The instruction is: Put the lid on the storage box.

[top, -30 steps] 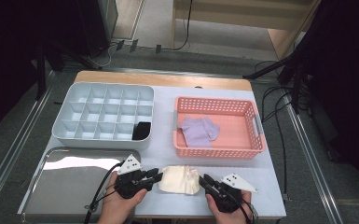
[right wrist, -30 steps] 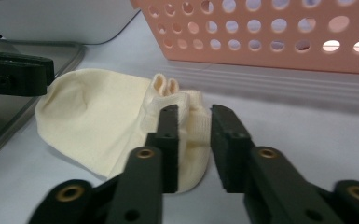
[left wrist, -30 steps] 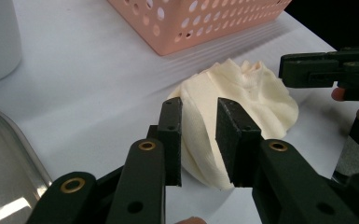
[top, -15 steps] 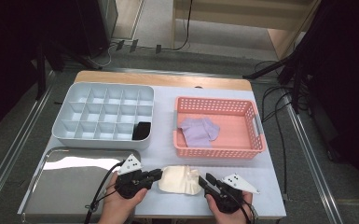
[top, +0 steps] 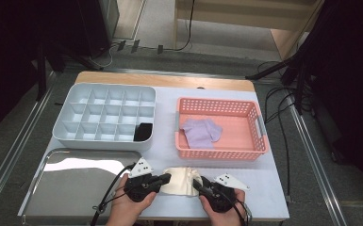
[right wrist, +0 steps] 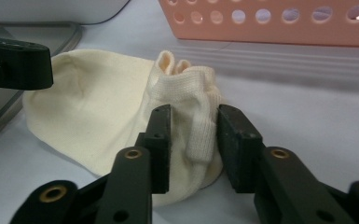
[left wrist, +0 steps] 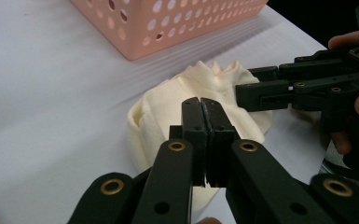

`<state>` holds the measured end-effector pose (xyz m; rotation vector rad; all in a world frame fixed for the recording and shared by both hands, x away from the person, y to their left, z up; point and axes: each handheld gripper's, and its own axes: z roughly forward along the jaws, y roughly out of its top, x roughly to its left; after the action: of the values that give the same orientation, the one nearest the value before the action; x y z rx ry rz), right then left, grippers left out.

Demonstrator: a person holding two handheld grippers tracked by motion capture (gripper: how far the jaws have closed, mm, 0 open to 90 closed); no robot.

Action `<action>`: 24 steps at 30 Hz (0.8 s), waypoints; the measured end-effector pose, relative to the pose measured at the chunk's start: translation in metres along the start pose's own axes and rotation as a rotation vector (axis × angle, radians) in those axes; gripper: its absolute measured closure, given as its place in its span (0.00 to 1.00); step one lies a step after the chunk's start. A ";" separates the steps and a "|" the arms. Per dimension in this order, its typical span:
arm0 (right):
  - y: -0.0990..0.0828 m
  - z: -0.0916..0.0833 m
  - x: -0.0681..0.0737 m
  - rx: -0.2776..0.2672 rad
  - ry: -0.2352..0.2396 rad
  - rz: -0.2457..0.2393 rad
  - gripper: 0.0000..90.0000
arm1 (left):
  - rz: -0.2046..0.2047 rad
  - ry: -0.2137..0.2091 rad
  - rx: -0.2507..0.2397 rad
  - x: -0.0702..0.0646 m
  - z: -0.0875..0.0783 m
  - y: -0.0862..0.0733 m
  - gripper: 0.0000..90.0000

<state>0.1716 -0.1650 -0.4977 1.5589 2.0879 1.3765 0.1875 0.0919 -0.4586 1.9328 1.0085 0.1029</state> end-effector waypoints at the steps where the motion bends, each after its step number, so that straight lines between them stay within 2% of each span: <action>1: 0.000 0.000 0.000 0.000 -0.003 -0.002 0.77 | -0.001 0.001 0.002 0.000 0.001 0.000 1.00; 7: 0.002 -0.001 0.001 -0.010 -0.006 -0.026 0.79 | 0.000 0.004 0.013 0.000 0.003 -0.001 1.00; 14: 0.001 -0.006 -0.002 -0.013 -0.023 -0.018 0.69 | -0.004 0.006 0.020 0.000 0.005 -0.001 1.00; 16: -0.001 -0.005 -0.003 -0.010 -0.025 -0.013 0.69 | -0.003 0.007 0.023 0.000 0.006 -0.001 1.00; 18: -0.002 -0.004 -0.002 -0.004 -0.021 -0.004 0.72 | -0.005 0.011 0.028 0.001 0.007 -0.002 1.00; 22: 0.000 -0.003 0.003 0.001 -0.009 -0.016 0.87 | -0.012 0.026 0.055 0.002 0.011 -0.002 1.00; 24: 0.003 -0.006 0.005 -0.009 0.009 -0.016 0.91 | -0.017 0.036 0.068 0.003 0.014 -0.003 1.00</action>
<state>0.1677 -0.1636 -0.4904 1.5319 2.0915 1.3891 0.1941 0.0850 -0.4693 1.9900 1.0638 0.0954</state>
